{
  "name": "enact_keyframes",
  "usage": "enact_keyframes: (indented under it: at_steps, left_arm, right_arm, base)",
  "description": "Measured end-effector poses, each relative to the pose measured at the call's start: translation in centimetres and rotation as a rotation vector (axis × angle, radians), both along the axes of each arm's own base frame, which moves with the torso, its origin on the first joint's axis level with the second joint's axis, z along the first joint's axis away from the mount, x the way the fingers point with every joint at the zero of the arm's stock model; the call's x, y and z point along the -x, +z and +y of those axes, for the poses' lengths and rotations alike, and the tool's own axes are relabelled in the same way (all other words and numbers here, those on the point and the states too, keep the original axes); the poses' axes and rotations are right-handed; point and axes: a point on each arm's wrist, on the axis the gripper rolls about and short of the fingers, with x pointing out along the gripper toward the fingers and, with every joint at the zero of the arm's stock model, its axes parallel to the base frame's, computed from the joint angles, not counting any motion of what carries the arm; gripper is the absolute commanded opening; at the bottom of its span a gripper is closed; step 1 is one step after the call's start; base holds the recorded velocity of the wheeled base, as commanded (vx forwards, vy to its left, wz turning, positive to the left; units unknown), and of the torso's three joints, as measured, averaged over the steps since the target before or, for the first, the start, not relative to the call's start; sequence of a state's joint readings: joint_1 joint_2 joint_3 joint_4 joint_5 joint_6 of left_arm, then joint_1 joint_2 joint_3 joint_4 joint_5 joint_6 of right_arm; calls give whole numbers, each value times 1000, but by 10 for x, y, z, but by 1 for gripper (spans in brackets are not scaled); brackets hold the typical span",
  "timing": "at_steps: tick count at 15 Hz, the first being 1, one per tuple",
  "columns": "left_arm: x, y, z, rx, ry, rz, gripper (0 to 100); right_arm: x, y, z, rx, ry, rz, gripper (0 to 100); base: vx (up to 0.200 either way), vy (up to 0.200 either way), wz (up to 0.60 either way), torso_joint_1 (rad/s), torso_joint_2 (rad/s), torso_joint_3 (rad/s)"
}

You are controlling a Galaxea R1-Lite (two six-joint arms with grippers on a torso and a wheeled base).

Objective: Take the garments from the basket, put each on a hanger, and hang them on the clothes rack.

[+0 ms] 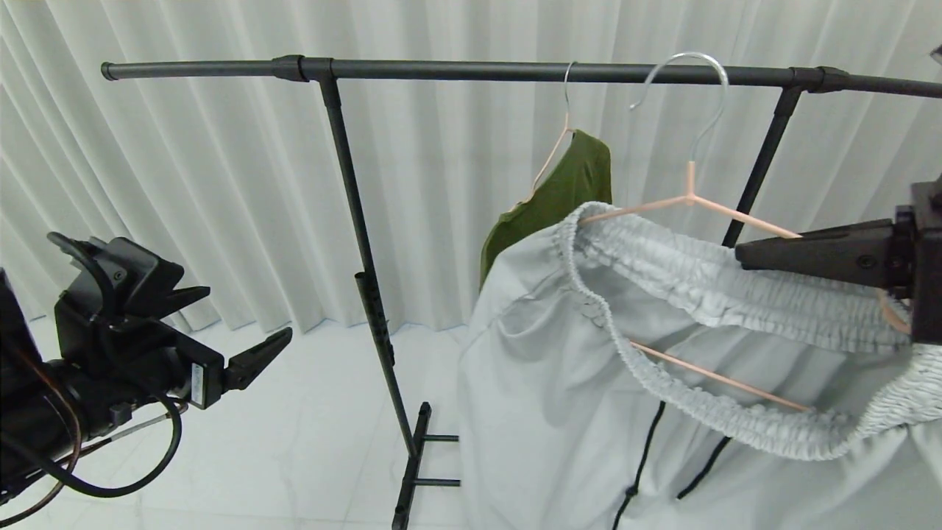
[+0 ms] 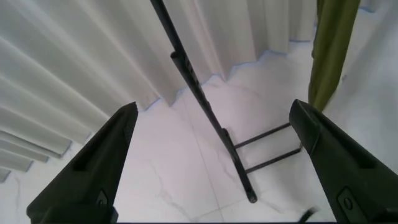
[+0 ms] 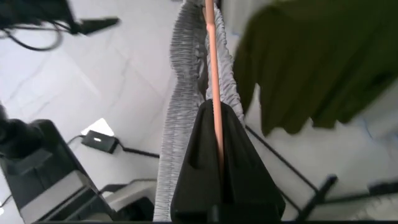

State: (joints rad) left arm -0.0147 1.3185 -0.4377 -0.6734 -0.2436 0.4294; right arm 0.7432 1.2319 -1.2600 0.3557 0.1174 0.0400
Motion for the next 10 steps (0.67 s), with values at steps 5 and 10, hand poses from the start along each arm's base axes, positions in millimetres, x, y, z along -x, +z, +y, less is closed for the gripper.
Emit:
enact_keyframes:
  at_steps: [5, 10]
  left_arm:
    - [2, 2, 2, -10, 48, -12, 100]
    - [3, 4, 1, -11, 45, -19, 100]
  right_arm:
    - [16, 2, -51, 48, -205, 7, 0]
    - [14, 9, -79, 54, -408, -73, 0]
  base:
    - [0, 0, 0, 0, 0, 0]
    - [0, 0, 0, 0, 0, 0]
